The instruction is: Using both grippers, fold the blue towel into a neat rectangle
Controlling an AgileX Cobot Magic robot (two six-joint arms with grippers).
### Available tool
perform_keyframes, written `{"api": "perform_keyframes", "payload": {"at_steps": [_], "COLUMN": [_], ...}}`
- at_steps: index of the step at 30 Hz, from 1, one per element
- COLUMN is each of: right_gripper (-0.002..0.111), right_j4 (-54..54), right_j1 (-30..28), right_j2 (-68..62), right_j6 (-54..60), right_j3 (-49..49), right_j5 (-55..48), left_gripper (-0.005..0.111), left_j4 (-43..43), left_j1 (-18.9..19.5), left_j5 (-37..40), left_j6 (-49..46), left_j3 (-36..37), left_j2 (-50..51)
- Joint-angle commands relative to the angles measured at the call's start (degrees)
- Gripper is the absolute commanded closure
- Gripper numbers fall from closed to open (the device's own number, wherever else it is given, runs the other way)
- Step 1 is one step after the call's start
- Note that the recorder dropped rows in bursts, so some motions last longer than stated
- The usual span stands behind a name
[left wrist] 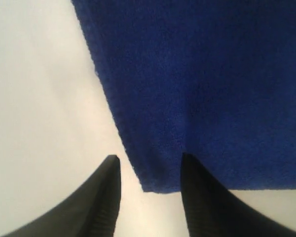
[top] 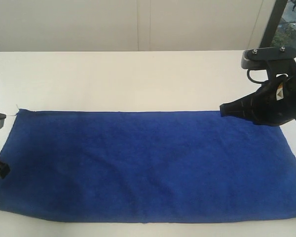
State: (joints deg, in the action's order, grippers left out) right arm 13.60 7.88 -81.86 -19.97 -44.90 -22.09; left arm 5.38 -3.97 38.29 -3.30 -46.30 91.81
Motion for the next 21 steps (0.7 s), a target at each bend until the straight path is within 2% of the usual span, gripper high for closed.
{"api": "perform_keyframes", "payload": {"at_steps": [1,9,21], "right_gripper": [0.108,0.108,0.108], "right_j4": [-0.1,-0.1,-0.1], "right_j1": [-0.3,-0.3,-0.3], "right_j2": [0.0,0.0,0.0], "right_j6": [0.8,1.0,1.9], "right_j3": [0.2,0.2,0.2], "right_j5": [0.7,0.7,1.0], "left_gripper": [0.061,0.061,0.076], "left_j4": [0.2,0.2,0.0], "left_j1": [-0.2,-0.2,-0.2], "left_j5": [0.3,0.1,3.5], "left_j6": [0.7,1.7,2.0], "left_j3": [0.6,0.6,-1.2], "left_j2": [-0.4,0.7,3.5]}}
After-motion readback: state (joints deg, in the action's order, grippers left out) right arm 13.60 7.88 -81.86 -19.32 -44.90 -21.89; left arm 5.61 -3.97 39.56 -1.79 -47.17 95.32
